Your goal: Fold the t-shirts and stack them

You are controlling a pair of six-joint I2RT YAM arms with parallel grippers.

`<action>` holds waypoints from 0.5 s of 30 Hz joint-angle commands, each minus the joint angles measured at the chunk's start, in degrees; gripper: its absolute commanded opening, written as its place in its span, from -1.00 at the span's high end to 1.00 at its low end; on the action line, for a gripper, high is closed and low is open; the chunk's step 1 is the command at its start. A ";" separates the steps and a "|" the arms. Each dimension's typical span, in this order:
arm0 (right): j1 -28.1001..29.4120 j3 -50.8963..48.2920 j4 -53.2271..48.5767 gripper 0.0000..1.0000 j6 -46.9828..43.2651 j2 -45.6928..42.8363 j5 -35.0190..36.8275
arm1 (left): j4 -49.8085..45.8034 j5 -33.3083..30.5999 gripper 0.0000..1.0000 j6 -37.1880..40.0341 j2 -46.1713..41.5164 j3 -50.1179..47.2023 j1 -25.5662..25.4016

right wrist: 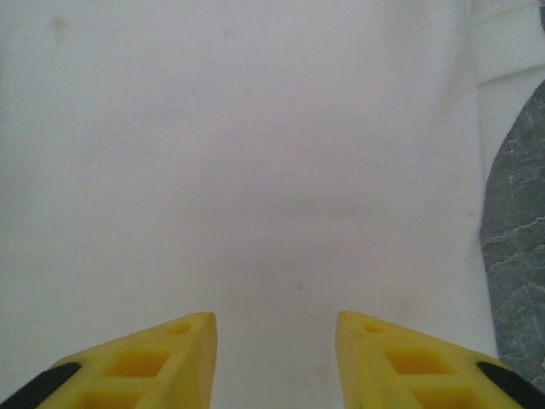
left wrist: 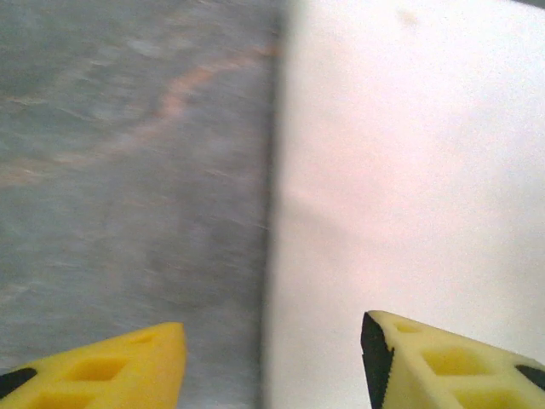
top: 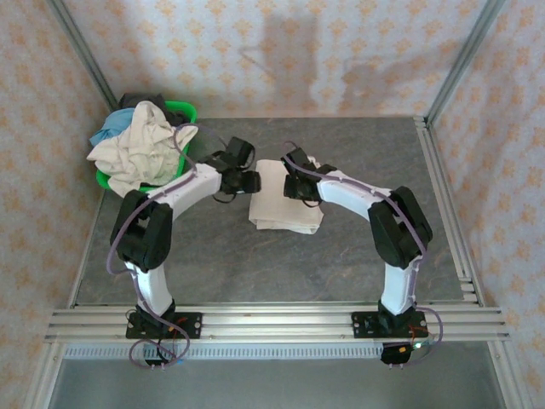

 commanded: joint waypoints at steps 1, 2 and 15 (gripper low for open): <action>-1.88 -3.01 0.67 0.28 3.67 1.93 0.30 | 2.71 -0.54 0.17 -3.45 -1.46 -5.76 -1.70; -2.56 -4.61 2.03 0.31 4.93 1.65 -0.81 | 3.77 -0.79 0.25 -4.33 -2.07 -8.00 -1.65; -7.31 -10.73 6.68 0.45 6.00 1.60 -3.93 | 13.29 2.87 0.61 -9.61 -1.24 -21.56 -2.73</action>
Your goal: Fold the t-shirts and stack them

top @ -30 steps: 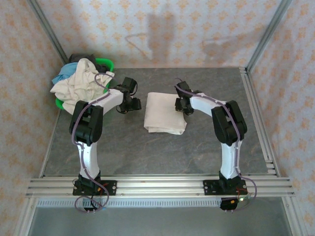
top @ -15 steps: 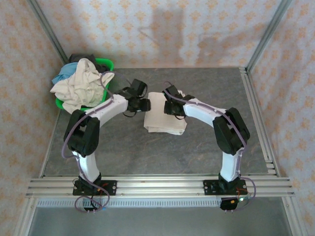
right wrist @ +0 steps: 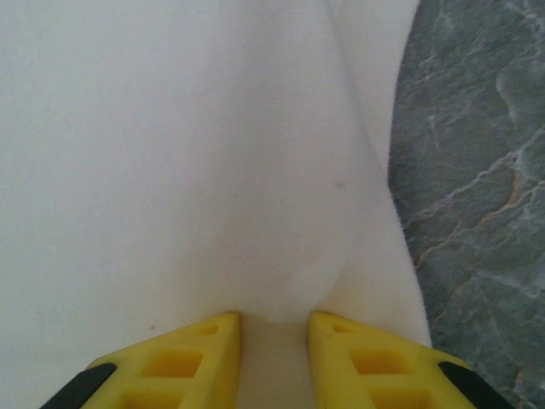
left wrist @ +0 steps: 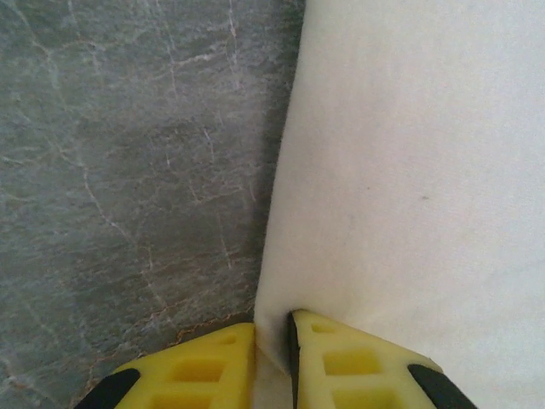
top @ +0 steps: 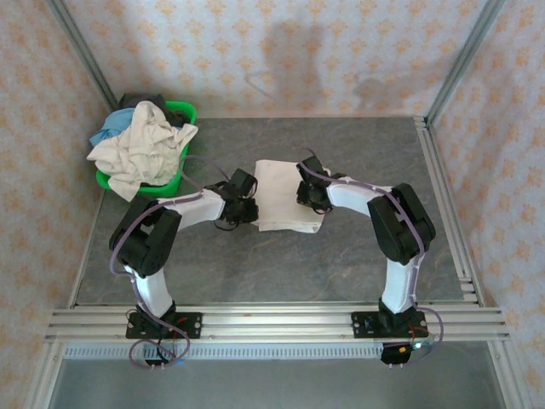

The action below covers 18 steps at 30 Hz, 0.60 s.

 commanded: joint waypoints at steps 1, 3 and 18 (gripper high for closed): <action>-2.01 -1.38 -1.70 0.46 -0.30 0.99 0.95 | -0.21 -0.89 0.56 -1.28 -0.14 -3.21 -0.28; -1.99 -1.17 -1.97 0.46 -1.17 -0.22 0.82 | -1.24 -1.35 0.49 -1.09 -1.69 -3.15 -0.29; 7.57 10.11 -15.59 -0.29 -7.49 4.99 14.30 | -13.08 -7.44 -0.50 1.09 -26.91 -3.85 5.63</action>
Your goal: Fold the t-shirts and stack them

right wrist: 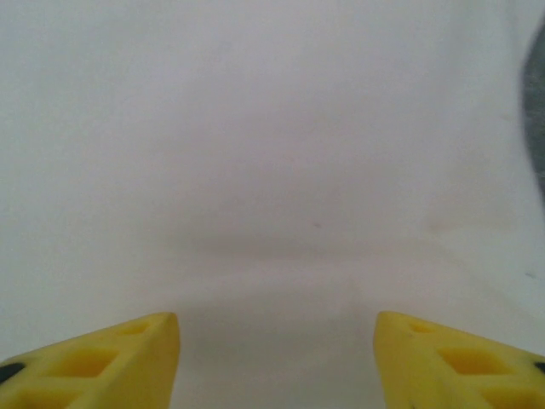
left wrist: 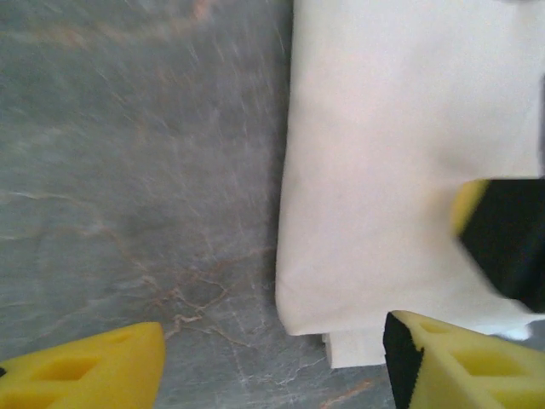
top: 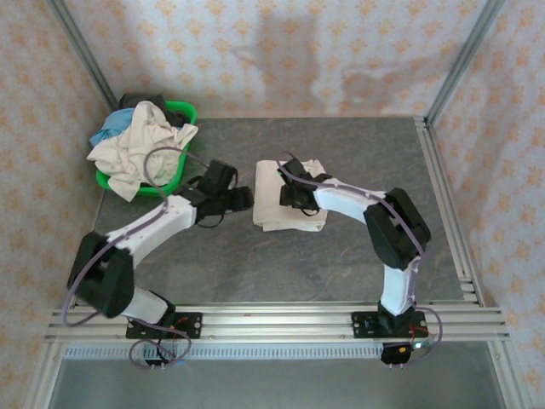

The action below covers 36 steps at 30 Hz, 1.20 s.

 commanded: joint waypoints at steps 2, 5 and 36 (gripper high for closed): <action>-1.30 6.74 -14.83 -0.34 -2.57 7.27 12.07 | -5.52 -4.56 -0.65 1.21 -8.66 -3.98 5.13; -5.83 8.62 -19.09 -0.38 -6.65 9.19 12.55 | -6.08 -4.84 -0.89 1.78 -12.70 -6.36 8.00; -22.68 29.02 -26.13 -0.64 -17.47 19.70 12.42 | -11.30 -14.73 -1.00 6.69 -17.35 -8.13 10.45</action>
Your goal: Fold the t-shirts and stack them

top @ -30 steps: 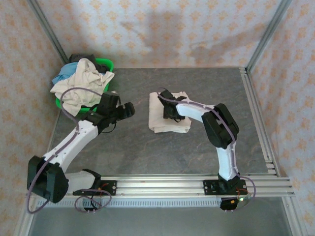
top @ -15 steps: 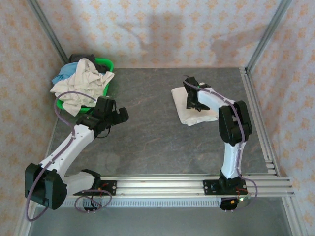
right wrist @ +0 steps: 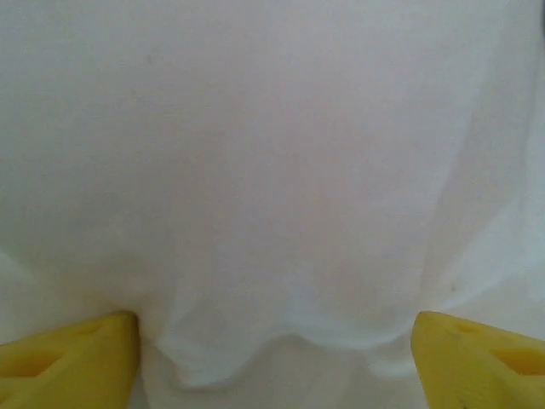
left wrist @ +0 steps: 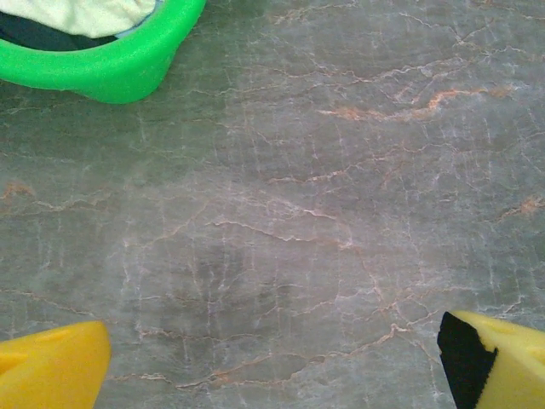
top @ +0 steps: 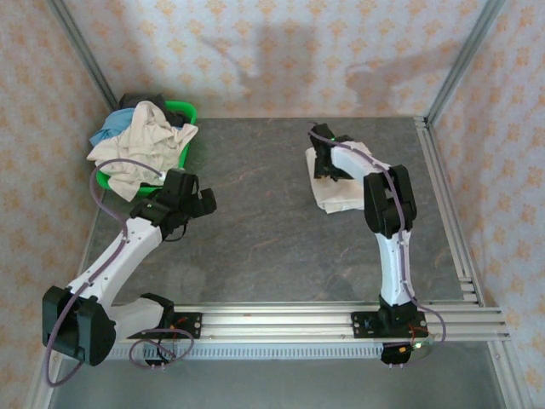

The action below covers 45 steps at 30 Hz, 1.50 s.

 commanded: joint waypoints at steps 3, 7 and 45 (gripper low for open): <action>-7.18 6.48 -7.50 -0.64 -6.54 5.67 2.11 | -1.80 -2.97 -1.00 1.51 -1.62 -0.60 0.71; -12.14 12.44 -8.45 -0.64 -10.35 9.13 -0.87 | -2.01 -3.12 -1.00 1.71 -2.15 -0.63 0.88; -20.85 -47.23 44.12 -0.79 44.76 -24.74 -4.38 | -1.57 -3.10 -1.00 2.17 -3.91 -1.96 1.84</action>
